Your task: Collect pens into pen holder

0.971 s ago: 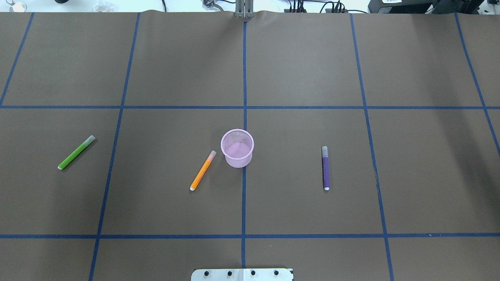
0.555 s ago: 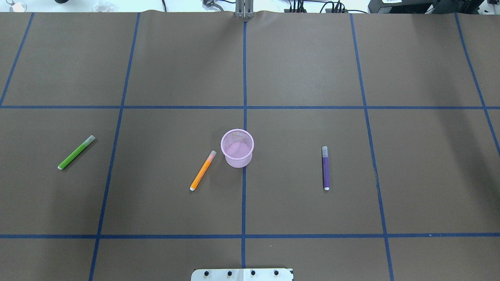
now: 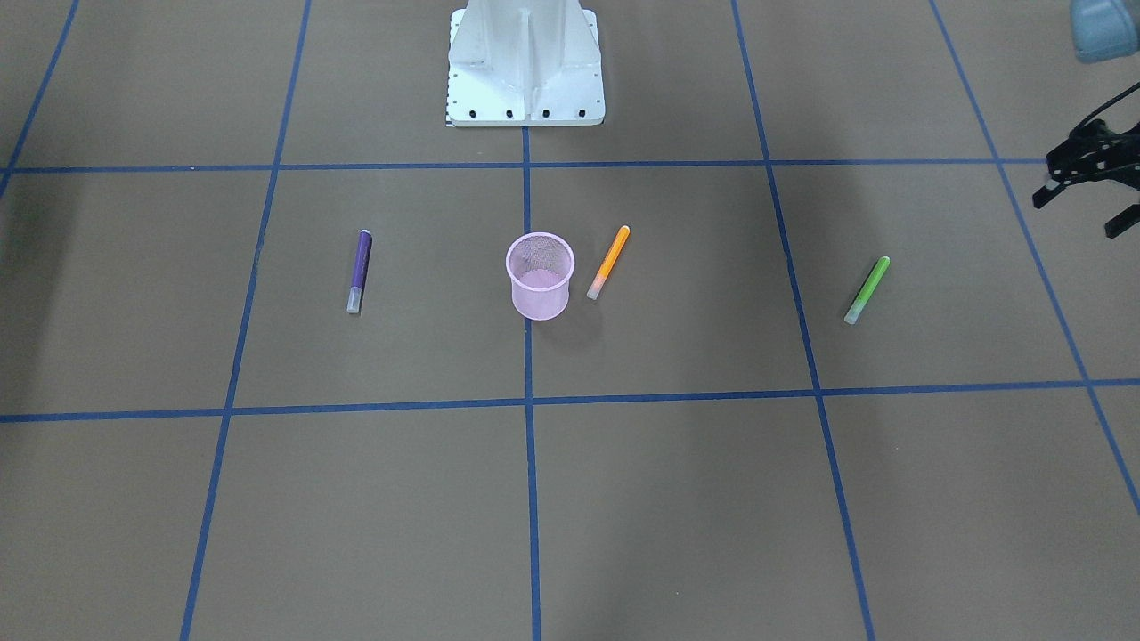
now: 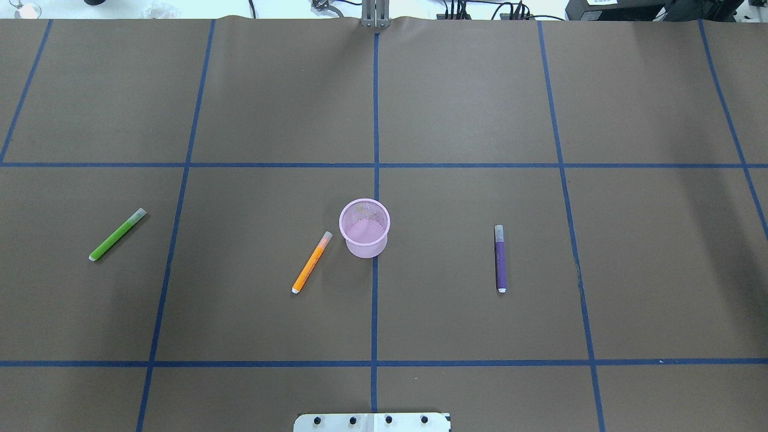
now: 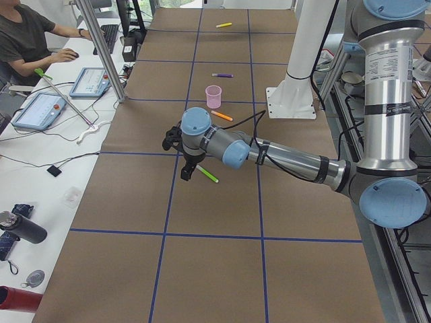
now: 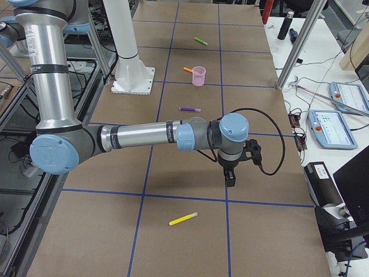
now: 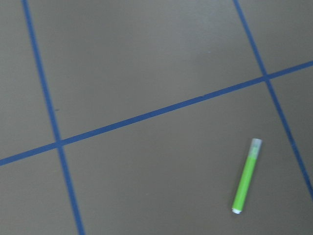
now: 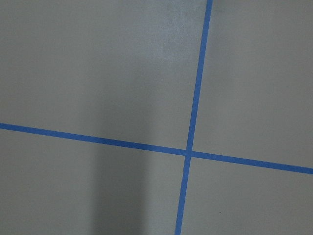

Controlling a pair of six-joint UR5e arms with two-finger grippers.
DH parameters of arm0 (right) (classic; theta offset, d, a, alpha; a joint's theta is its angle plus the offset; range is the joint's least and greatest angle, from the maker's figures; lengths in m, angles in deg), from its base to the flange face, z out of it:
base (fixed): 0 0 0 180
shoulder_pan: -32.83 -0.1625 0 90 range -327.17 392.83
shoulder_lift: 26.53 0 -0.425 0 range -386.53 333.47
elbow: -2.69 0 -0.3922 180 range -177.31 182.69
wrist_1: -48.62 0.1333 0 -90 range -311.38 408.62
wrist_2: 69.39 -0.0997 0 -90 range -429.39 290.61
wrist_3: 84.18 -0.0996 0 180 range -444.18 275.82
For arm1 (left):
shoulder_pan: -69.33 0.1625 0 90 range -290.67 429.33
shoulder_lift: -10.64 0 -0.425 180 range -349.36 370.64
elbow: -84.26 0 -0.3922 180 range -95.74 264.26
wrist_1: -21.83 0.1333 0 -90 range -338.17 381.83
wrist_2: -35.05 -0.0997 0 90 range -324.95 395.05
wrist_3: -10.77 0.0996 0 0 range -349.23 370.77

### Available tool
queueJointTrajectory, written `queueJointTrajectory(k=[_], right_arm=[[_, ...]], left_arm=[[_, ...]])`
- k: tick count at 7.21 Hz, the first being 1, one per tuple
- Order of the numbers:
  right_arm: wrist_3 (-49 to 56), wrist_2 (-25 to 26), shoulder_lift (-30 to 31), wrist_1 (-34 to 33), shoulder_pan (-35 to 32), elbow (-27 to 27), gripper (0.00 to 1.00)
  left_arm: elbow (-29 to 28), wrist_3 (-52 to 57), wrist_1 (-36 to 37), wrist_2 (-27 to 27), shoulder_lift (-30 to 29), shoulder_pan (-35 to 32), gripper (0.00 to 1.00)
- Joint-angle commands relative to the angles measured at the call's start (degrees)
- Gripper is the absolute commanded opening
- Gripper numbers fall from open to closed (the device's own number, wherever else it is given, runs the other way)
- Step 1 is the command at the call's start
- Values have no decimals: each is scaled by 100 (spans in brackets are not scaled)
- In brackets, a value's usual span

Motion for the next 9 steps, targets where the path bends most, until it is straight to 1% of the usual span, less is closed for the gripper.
queueJointTrajectory(k=[1, 2, 3, 4, 6, 8, 9], right_arm=[[-29, -58, 266, 1088, 111, 248, 100], [-21, -85, 275, 1089, 172, 258, 100], [-29, -94, 336, 1089, 199, 275, 100], [-21, -94, 337, 1098, 225, 275, 100], [-20, -94, 337, 1089, 295, 275, 100], [-20, -102, 337, 1098, 366, 302, 100], [-12, -94, 346, 1098, 366, 311, 100]], left_arm=[[-4, -779, -272, -152, -429, 1002, 100], [13, -1054, -291, -753, -544, 1372, 99], [5, -1056, -283, -1247, -649, 1759, 99], [-56, -987, -283, -1547, -650, 1997, 98], [-625, -495, -282, -1559, -851, 2175, 99], [-951, -197, -265, -1586, -914, 2341, 98], [-1154, -204, -248, -1586, -1106, 2421, 98]])
